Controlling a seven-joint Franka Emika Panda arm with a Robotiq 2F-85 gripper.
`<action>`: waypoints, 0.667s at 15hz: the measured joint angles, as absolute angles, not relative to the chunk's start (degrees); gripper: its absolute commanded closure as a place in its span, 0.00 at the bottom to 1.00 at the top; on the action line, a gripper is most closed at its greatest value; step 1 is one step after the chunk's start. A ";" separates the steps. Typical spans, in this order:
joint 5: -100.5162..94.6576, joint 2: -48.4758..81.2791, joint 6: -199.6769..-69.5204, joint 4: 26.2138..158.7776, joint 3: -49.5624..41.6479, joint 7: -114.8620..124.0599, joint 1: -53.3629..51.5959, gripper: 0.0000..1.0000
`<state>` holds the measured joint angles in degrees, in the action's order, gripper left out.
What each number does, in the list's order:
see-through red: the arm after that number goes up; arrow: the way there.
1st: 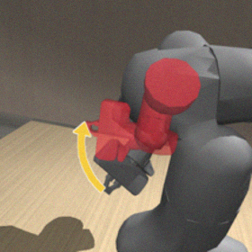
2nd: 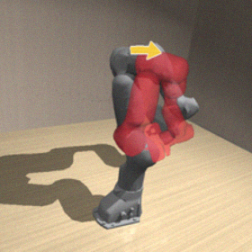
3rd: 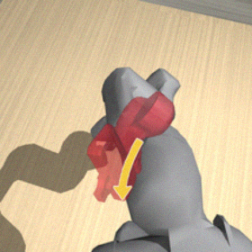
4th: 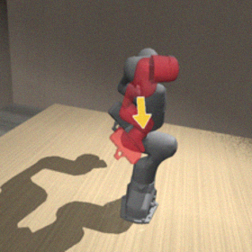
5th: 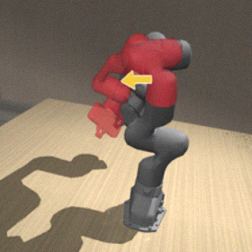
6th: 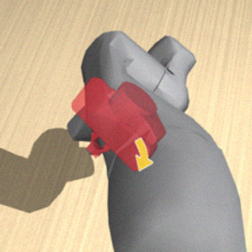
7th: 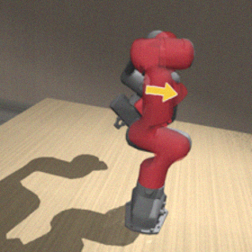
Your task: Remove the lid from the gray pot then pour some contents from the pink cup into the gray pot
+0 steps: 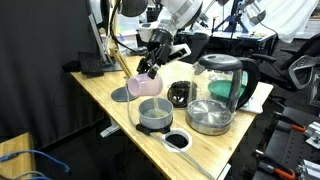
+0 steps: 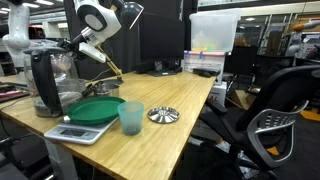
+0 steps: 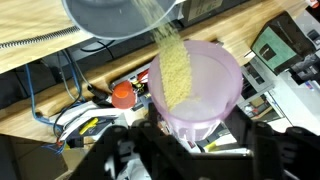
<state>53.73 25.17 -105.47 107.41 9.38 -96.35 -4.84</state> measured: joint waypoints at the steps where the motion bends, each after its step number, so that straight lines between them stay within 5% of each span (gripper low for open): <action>1: 53.72 25.17 -105.47 107.41 9.38 -96.27 -4.84 0.57; 10: 48.78 25.11 -106.07 107.41 9.37 -89.67 -5.69 0.57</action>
